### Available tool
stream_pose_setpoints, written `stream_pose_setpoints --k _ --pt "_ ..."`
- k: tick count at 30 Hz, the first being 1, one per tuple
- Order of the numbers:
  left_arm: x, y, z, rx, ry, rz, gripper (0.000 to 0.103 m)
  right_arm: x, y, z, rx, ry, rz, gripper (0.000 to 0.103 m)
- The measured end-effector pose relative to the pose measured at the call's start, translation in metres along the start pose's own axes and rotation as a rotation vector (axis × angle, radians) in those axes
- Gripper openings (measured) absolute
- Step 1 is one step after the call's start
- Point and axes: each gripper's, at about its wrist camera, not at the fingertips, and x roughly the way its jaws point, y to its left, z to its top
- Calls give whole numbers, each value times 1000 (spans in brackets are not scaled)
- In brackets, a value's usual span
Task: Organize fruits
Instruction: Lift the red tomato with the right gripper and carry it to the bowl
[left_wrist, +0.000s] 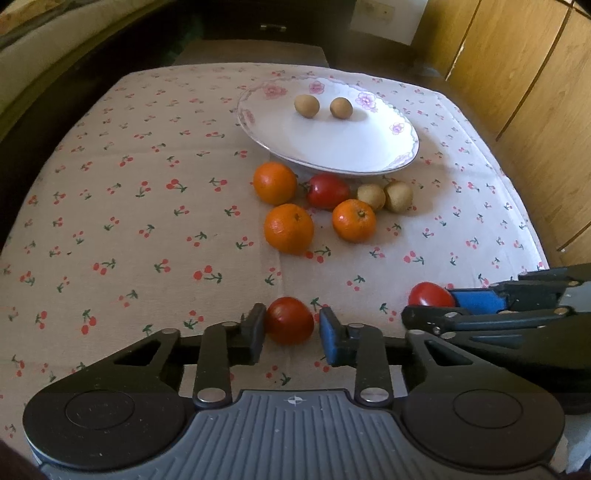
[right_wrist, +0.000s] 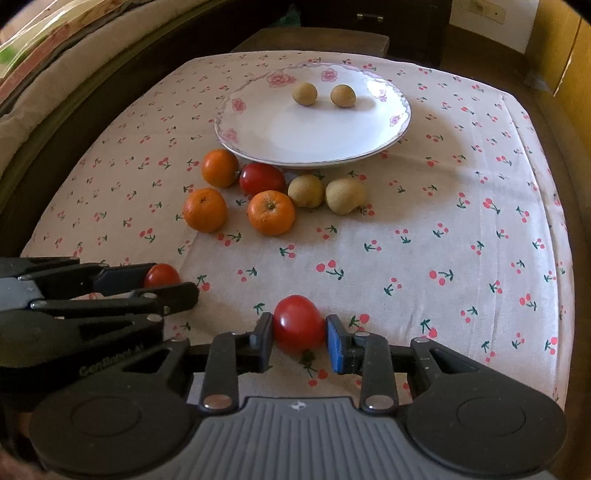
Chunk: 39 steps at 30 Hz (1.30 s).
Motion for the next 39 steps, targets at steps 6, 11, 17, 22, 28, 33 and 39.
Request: stream_pose_setpoints --k 6,11,17,22,28,33,39 --pt "-11 0 0 -20 -13 -17 35 -19 -3 -4 24 -37 15 31" --pt "-26 -5 1 -29 -31 -25 35 -38 -2 -4 35 -76 22 31" --pt "-43 -17 17 -7 -78 -32 35 -56 -7 9 57 -146 38 31" --pt "-36 -19 46 -10 -105 -49 35 -50 -16 36 86 -167 36 31" --pt "-16 -9 77 -64 -114 -74 33 -33 -23 67 98 -172 31 31" --pt "6 -3 96 -86 -103 -74 34 -14 -32 89 102 -165 18 31" --pt "28 -6 109 -69 -88 -45 31 9 -42 105 113 -148 -3 31"
